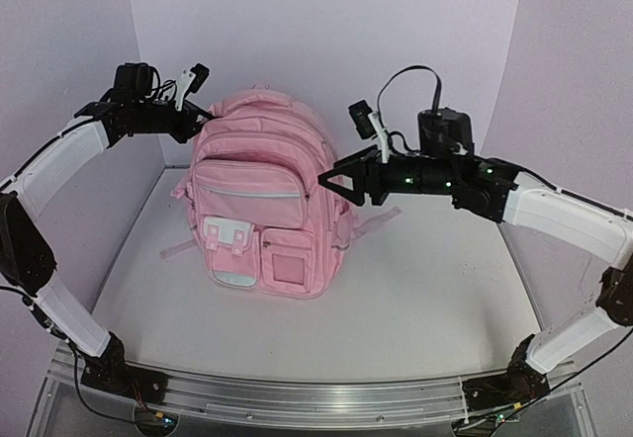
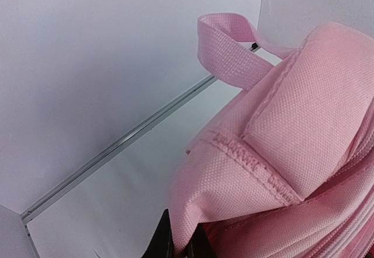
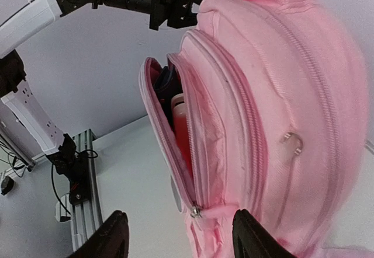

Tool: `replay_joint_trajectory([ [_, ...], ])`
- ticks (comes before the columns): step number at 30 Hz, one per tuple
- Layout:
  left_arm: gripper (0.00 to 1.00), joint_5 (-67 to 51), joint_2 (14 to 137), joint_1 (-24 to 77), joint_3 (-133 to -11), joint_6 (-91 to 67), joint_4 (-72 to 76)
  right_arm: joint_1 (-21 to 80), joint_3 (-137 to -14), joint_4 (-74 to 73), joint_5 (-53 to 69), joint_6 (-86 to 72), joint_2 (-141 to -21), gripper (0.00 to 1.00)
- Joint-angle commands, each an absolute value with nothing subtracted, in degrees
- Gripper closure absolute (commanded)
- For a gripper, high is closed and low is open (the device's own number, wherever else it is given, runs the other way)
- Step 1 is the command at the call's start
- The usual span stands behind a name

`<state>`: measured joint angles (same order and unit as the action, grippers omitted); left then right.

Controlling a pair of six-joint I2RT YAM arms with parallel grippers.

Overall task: Pack the student bag
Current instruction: Zip the student bag at the center of the board.

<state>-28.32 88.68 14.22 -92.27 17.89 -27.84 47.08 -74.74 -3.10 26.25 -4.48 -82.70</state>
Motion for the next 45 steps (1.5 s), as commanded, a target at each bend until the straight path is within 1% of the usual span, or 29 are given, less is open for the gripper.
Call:
replay_joint_trajectory([
  [1, 1.0, -27.5, 83.1, 13.6, -87.7, 17.0, -19.0, 46.2, -69.5, 0.0, 14.9, -9.9, -73.9, 0.33],
  [2, 1.0, -27.6, 82.3, 13.6, -86.9, 16.8, -18.5, 46.2, -68.5, 0.0, 15.1, -10.3, -73.1, 0.33],
  [5, 1.0, -28.3, 80.6, 13.5, -84.9, 16.1, -17.2, 46.3, -66.2, 0.0, 21.9, -9.2, -72.9, 0.34],
  [7, 1.0, -28.5, 79.9, 13.5, -84.4, 16.0, -17.2, 46.3, -66.4, 0.0, 23.6, -9.1, -73.9, 0.35],
  [10, 1.0, -28.6, 79.0, 13.5, -84.1, 15.7, -18.0, 46.2, -69.2, 0.0, 21.3, -12.1, -76.3, 0.42],
  [15, 1.0, -28.0, 77.4, 13.5, -82.8, 14.2, -17.6, 47.5, -72.9, 0.0, 13.5, -26.0, -81.1, 0.45],
  [18, 1.0, -28.4, 77.3, 13.5, -82.8, 13.9, -18.2, 49.2, -72.8, 0.4, 8.4, -33.5, -82.5, 0.43],
  [22, 1.0, -29.4, 77.4, 13.5, -83.1, 14.1, -19.1, 52.4, -72.1, 0.3, 0.7, -39.0, -83.0, 0.39],
  [27, 1.0, -30.1, 77.1, 13.5, -82.6, 14.0, -18.8, 55.9, -75.4, -2.5, -6.5, -39.8, -86.3, 0.37],
  [31, 1.0, -30.3, 76.8, 13.5, -82.4, 14.0, -19.0, 57.7, -77.6, -7.5, -15.2, -39.8, -89.1, 0.35],
  [35, 1.0, -29.5, 76.2, 13.5, -82.0, 14.2, -19.0, 58.1, -74.2, -9.7, -21.9, -42.0, -89.0, 0.32],
  [38, 1.0, -29.1, 76.0, 13.5, -81.8, 14.5, -19.1, 58.1, -70.9, -10.0, -22.3, -43.7, -88.5, 0.3],
  [41, 1.0, -28.9, 76.0, 13.5, -81.8, 14.6, -19.3, 58.1, -67.9, -10.0, -19.5, -45.2, -87.4, 0.31],
  [45, 1.0, -28.7, 75.7, 13.5, -81.7, 14.7, -19.3, 58.2, -64.6, -7.9, -16.2, -40.5, -83.3, 0.31],
])
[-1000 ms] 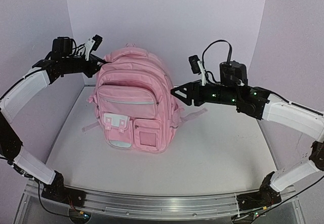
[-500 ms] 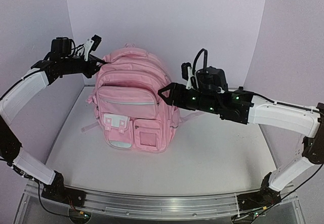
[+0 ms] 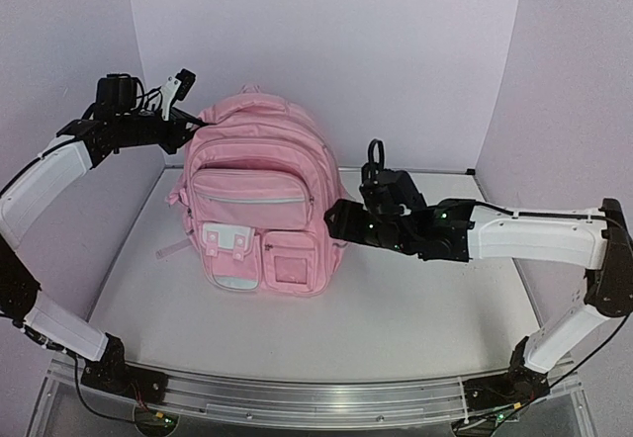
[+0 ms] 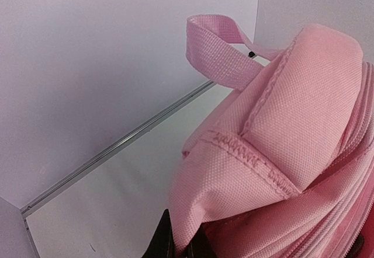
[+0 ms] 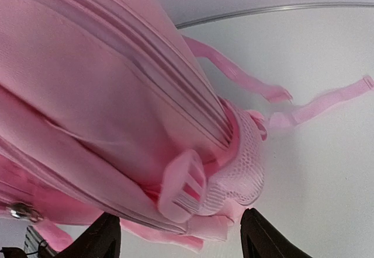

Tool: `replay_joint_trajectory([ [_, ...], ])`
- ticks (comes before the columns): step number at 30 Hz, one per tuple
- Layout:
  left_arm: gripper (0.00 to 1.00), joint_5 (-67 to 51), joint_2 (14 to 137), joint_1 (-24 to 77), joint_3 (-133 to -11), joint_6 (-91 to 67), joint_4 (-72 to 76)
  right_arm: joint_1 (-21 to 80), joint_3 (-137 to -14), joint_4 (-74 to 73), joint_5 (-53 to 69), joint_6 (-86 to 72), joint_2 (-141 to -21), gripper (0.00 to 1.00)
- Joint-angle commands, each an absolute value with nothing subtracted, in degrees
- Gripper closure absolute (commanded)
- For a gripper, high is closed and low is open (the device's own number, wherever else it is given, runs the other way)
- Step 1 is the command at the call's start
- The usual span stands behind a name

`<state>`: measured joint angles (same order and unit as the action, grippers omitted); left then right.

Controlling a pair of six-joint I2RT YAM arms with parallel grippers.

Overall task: Pack the student bag
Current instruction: Zip the student bag at the center of the board.

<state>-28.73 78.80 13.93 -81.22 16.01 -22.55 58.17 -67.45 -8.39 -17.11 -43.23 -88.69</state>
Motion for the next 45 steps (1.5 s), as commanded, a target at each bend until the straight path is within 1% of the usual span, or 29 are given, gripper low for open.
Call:
replay_joint_trajectory([
  [1, 1.0, -28.6, 75.7, 13.5, -81.6, 14.7, -19.3, 58.1, -64.0, -7.2, -15.6, -38.0, -81.4, 0.31],
  [4, 1.0, -28.7, 75.6, 13.5, -81.4, 14.7, -19.5, 58.1, -60.5, -2.9, -10.3, -28.7, -75.9, 0.33],
  [6, 1.0, -29.0, 75.6, 13.5, -81.3, 14.7, -19.5, 58.1, -58.1, 1.7, -2.7, -23.2, -72.5, 0.34],
  [8, 1.0, -29.2, 75.6, 13.5, -81.1, 14.8, -19.5, 58.1, -57.8, 3.8, 5.4, -18.4, -71.2, 0.33],
  [13, 1.0, -30.0, 75.8, 13.5, -81.0, 14.7, -19.5, 58.0, -63.1, 3.7, 14.5, -14.8, -76.9, 0.4],
  [18, 1.0, -30.5, 75.8, 13.5, -81.1, 14.7, -19.6, 57.0, -66.9, 3.8, 16.3, -11.4, -82.3, 0.45],
  [21, 1.0, -30.6, 75.6, 13.5, -81.2, 14.8, -19.6, 54.2, -68.4, 3.8, 18.9, -10.2, -85.0, 0.48],
  [26, 1.0, -30.5, 75.2, 13.5, -81.2, 15.0, -19.7, 51.3, -69.8, 3.7, 22.0, -8.3, -87.0, 0.51],
  [33, 1.0, -30.7, 75.7, 13.5, -81.4, 15.0, -19.8, 50.1, -71.6, 3.4, 23.7, -6.3, -89.9, 0.58],
  [38, 1.0, -30.8, 75.8, 13.5, -81.6, 15.1, -19.9, 49.9, -72.5, 2.7, 23.5, -4.8, -91.4, 0.67],
  [45, 1.0, -30.4, 75.7, 13.5, -81.6, 15.4, -20.0, 49.8, -73.5, 0.6, 21.6, -3.1, -91.0, 0.89],
])
